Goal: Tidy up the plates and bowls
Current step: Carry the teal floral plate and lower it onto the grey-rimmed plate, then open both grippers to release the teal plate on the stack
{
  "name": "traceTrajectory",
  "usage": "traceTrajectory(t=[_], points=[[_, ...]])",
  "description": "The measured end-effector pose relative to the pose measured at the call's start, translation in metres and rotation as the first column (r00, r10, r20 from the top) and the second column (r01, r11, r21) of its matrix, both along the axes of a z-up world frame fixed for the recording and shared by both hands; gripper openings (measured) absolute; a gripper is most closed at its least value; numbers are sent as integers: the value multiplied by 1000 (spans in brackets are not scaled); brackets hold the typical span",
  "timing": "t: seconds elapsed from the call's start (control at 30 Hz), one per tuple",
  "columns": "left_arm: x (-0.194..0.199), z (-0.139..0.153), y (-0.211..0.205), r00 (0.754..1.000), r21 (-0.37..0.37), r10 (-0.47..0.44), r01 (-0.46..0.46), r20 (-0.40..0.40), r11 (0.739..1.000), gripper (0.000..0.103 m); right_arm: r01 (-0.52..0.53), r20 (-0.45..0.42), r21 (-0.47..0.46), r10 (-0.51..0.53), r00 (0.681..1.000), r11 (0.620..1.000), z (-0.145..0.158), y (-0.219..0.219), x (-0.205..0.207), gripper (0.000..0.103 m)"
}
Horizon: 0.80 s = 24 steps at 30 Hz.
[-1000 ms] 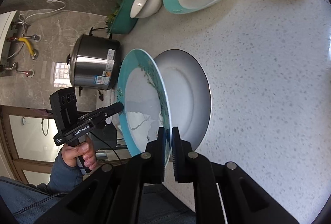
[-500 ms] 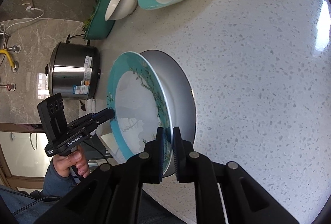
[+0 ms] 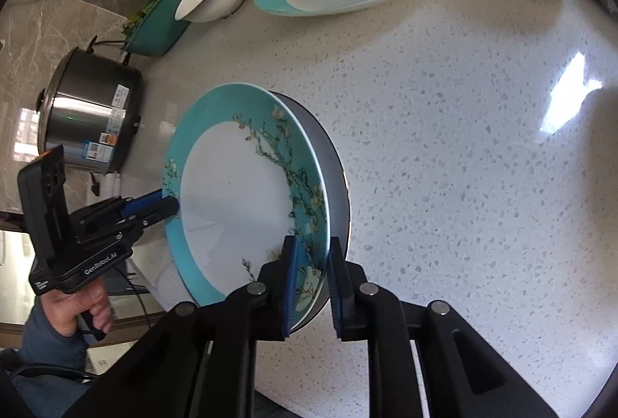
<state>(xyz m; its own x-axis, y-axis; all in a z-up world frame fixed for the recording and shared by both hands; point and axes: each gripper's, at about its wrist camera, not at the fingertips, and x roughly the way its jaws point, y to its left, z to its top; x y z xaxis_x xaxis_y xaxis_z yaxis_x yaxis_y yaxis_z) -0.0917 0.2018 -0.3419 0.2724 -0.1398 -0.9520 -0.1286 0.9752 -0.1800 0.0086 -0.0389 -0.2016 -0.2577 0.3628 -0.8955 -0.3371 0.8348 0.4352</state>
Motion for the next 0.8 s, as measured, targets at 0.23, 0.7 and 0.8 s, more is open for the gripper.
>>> traceTrajectory(t=[0.23,0.7,0.8], points=[[0,-1,-6,1000,38,-14,13,12,999,20,-148,166,-159,174,971,976,11,30,-15,29],[0,-1,-14,998,108,-51,48,27,993,24,-287,316,-421,436,843,860,11,73,-43,30],[-2,-2,-14,998,109,-44,40,39,993,25,-283,325,-428,438,838,859,11,74,-47,30]])
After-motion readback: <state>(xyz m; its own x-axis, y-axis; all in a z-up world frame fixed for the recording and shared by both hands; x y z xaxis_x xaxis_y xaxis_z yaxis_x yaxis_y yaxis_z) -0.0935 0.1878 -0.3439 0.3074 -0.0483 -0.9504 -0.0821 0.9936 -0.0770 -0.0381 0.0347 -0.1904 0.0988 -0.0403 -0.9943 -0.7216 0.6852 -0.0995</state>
